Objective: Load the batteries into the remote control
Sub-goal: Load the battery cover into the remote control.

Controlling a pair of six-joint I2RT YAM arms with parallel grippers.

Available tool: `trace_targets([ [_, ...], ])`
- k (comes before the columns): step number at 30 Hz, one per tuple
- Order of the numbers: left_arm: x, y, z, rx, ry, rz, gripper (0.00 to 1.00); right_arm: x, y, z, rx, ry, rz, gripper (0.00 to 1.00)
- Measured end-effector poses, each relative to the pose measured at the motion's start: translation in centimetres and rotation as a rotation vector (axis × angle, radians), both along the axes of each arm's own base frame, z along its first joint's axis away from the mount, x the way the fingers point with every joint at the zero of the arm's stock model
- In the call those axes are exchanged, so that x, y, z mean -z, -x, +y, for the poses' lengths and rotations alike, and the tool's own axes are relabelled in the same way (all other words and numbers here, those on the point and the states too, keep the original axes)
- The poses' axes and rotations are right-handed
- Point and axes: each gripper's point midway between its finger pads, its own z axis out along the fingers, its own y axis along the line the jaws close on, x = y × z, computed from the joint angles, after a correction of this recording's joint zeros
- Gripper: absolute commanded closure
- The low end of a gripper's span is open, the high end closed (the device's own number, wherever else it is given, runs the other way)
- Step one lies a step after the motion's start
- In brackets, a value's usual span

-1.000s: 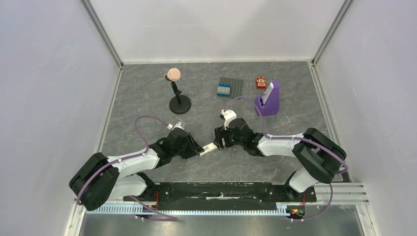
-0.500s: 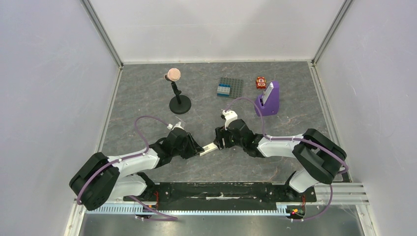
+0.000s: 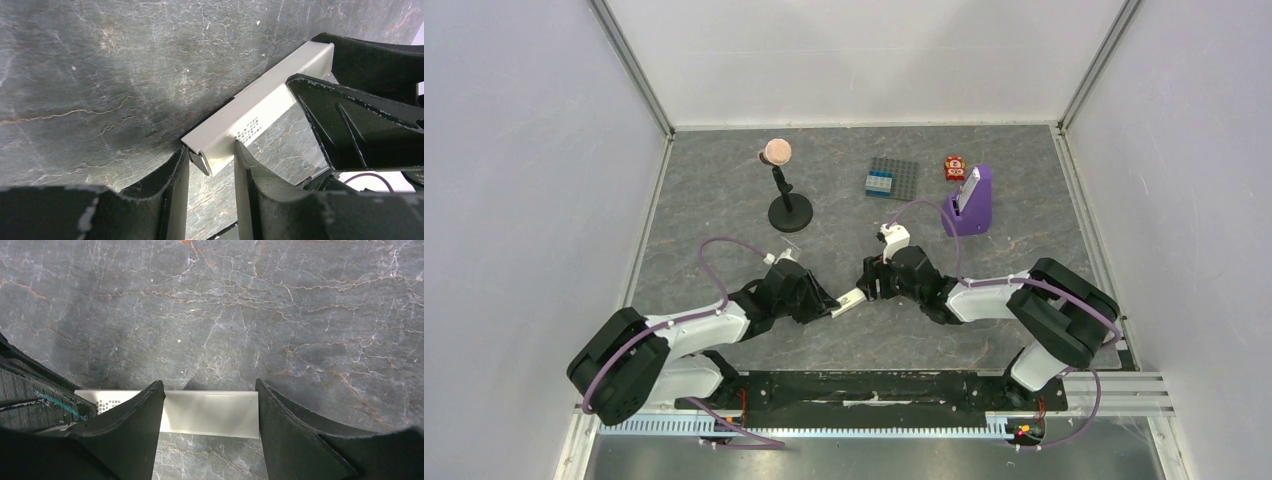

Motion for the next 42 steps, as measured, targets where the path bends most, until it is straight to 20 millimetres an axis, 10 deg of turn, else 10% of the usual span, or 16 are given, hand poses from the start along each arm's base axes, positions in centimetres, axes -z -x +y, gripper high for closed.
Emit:
trace_targets([
  [10, 0.0, 0.0, -0.4, -0.041, 0.036, 0.031, 0.98, 0.3, -0.8, 0.3, 0.026, -0.005, -0.038, 0.53],
  [26, -0.5, 0.4, -0.6, -0.045, 0.030, -0.002, 0.98, -0.2, -1.5, -0.6, 0.021, 0.041, 0.007, 0.23],
  [42, -0.8, 0.5, -0.5, -0.021, -0.004, -0.017, 0.98, -0.1, 0.5, -3.7, -0.053, 0.192, 0.027, 0.21],
])
